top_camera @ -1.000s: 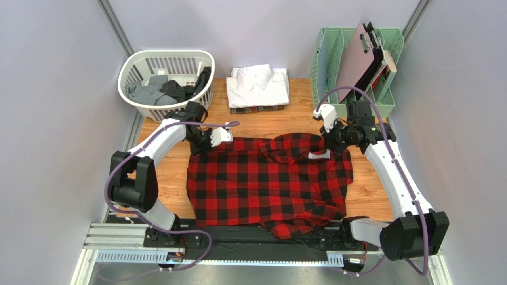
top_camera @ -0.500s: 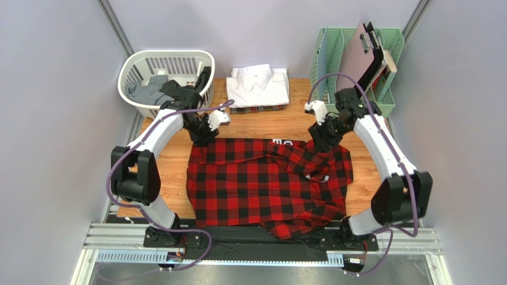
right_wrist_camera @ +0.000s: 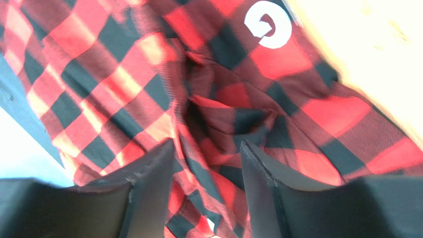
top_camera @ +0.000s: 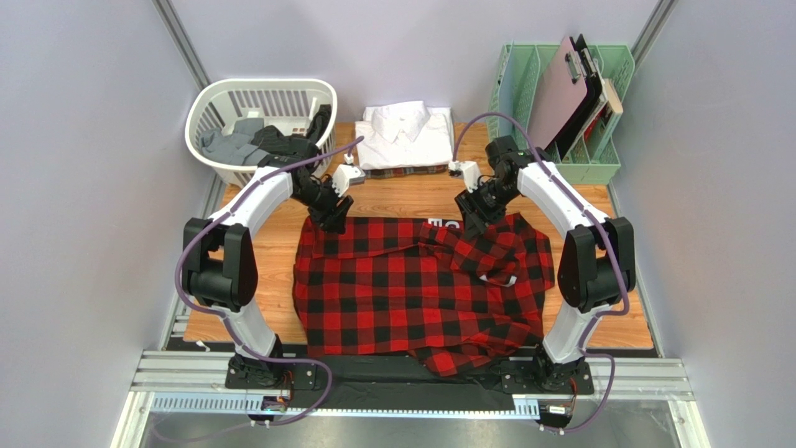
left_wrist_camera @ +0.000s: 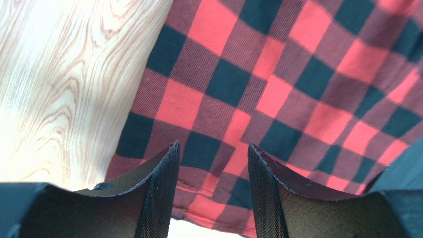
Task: Fold and stack the long sleeve shirts
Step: Fold the shirt
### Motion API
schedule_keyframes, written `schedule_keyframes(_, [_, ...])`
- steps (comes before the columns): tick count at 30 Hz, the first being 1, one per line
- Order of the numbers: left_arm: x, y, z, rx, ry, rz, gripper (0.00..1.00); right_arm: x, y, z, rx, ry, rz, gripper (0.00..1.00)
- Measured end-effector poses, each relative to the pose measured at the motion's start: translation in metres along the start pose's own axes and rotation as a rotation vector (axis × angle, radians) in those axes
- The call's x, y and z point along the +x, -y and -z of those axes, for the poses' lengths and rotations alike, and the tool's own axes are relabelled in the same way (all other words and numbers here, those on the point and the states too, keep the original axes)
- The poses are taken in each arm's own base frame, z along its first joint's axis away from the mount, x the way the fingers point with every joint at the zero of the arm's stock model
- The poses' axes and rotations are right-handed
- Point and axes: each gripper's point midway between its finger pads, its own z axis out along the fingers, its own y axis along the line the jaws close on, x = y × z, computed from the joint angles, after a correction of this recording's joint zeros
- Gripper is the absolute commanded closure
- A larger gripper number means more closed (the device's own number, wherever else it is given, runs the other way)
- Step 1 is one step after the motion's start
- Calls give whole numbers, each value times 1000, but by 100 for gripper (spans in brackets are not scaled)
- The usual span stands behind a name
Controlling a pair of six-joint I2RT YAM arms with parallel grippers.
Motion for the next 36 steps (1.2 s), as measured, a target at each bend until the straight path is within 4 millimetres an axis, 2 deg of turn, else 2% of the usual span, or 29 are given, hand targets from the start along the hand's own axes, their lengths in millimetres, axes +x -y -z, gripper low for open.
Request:
schedule_keyframes(1, [-2,1,2,4,11,9,43,0,-5,-1,-13,-4,15,100])
schedule_keyframes(6, [-15,13,25,14,91,31,44,9,-31,3,-102,-31,62,100])
schedule_keyframes(8, [-23,21,38,12,131,15,44,13,-43,16,-125,-16,100,100])
schedule_keyframes(13, [-39,53,77,-19,247,-88,43,25,-91,68,-117,111,312,100])
schedule_keyframes(15, [-38,67,89,-31,276,-135,43,39,-116,77,-123,140,423,99])
schedule_keyframes(17, [-33,77,95,-40,290,-176,43,66,-138,71,-144,121,526,96])
schedule_keyframes(19, [-25,86,96,-40,287,-207,44,99,-152,59,-171,62,606,86])
schedule_keyframes(20, [-20,89,95,-40,284,-227,43,115,-156,52,-180,31,639,73])
schedule_keyframes(23, [-1,101,84,-18,260,-282,40,143,-152,42,-168,-30,681,50])
schedule_keyframes(26, [22,120,69,25,228,-349,35,137,-143,45,-92,-3,697,40])
schedule_keyframes(29, [36,142,53,84,200,-430,33,116,-131,52,16,84,692,38])
schedule_keyframes(31, [36,155,45,121,192,-477,33,103,-123,56,50,110,631,39])
schedule_keyframes(32, [34,158,43,133,193,-492,33,98,-120,55,52,105,594,36])
schedule_keyframes(34, [27,162,38,152,204,-492,33,86,-110,49,42,68,508,36])
schedule_keyframes(36, [21,160,34,158,207,-450,33,81,-96,30,19,0,414,36])
